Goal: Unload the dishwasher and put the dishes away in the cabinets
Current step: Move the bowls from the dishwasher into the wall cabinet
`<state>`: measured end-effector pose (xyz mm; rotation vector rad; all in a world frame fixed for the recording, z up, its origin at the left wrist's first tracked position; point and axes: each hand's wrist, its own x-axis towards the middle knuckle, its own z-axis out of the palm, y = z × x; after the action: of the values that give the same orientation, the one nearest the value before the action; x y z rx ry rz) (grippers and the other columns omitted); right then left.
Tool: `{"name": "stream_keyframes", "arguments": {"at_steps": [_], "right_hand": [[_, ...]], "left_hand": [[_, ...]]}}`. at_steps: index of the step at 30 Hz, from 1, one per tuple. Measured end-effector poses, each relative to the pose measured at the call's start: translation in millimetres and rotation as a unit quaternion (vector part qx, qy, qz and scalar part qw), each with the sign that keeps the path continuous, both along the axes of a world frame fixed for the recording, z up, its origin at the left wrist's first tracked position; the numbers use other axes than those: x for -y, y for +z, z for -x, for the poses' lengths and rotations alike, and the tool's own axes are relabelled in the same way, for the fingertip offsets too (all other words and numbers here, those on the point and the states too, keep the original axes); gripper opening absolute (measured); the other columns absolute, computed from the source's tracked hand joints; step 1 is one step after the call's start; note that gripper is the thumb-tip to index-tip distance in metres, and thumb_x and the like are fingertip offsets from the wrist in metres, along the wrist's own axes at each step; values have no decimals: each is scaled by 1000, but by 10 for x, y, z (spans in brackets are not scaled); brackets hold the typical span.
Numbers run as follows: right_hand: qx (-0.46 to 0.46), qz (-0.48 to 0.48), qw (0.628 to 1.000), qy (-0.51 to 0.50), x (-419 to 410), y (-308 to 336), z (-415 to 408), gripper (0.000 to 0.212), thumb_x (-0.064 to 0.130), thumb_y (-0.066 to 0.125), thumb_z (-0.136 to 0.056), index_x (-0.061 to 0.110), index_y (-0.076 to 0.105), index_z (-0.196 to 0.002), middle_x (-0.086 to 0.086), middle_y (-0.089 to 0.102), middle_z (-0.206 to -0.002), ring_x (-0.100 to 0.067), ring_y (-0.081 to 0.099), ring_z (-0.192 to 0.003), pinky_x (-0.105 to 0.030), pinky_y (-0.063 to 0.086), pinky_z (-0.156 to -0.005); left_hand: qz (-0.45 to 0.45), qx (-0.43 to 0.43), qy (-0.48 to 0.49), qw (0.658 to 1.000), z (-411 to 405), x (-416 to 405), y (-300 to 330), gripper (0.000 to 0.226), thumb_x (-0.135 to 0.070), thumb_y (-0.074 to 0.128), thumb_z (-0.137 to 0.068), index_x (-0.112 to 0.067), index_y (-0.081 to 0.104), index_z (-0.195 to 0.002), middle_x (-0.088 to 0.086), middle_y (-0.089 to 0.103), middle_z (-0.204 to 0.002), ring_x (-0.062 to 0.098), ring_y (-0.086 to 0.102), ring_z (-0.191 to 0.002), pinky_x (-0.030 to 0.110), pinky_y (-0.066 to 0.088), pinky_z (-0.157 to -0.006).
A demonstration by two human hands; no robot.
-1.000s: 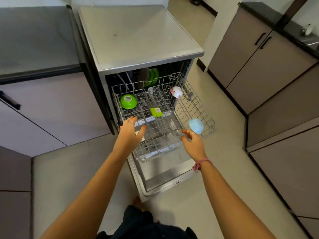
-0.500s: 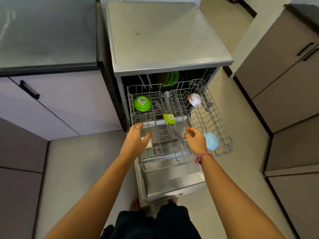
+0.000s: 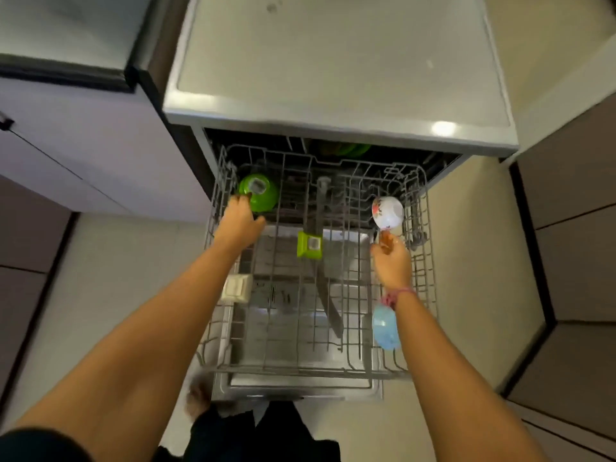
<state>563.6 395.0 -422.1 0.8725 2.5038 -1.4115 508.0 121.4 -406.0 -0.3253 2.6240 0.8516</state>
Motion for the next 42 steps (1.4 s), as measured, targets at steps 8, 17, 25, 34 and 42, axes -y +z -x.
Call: {"name": "stream_keyframes", "arguments": {"at_steps": [8,17,25,34,42], "right_hand": [[-16,-26,999,11,-327,-622,800,52,8,60,-86,4,46,-136,-15,53,-133,-30,53,-119,-21,40,-98],[-14,-176,978,114,-567,-1290,1196,78,18,70,-82,16,29,-147,-24,11,-155,-41,18,-141,-48,26,-114],[-20,-250,962,109,-532,-1470,1254,66,11,62,-87,18,34,-146,-24,8,-155,-43,11,-142,-41,15,-116],[-31,-248,961,119,-535,-1344,1112,65,7,61,-85,13,37,-144,-27,21,-152,-42,23,-140,-38,25,-115],[-93,-102,990,16,-271,-931,601,61,0,68,-78,9,50,-136,-22,47,-138,-29,52,-120,-4,31,-96]], "left_hand": [[125,25,-63,990,625,-185,-778,78,-20,61,-89,-2,14,-149,21,16,-153,39,20,-140,44,24,-115],[238,-6,-187,953,1017,-60,-1332,100,-14,70,-81,-15,0,-152,16,-2,-158,39,-3,-145,56,15,-116],[251,5,-170,953,1185,-71,-1339,101,-19,75,-76,-36,8,-150,21,-1,-156,50,2,-140,64,20,-110],[246,-36,-117,961,1042,-95,-1024,98,-21,82,-68,-27,24,-147,24,16,-149,51,17,-135,64,32,-103],[-68,-60,81,993,454,-265,-473,106,-23,87,-56,-37,27,-142,10,25,-144,33,33,-130,45,36,-107]]}}
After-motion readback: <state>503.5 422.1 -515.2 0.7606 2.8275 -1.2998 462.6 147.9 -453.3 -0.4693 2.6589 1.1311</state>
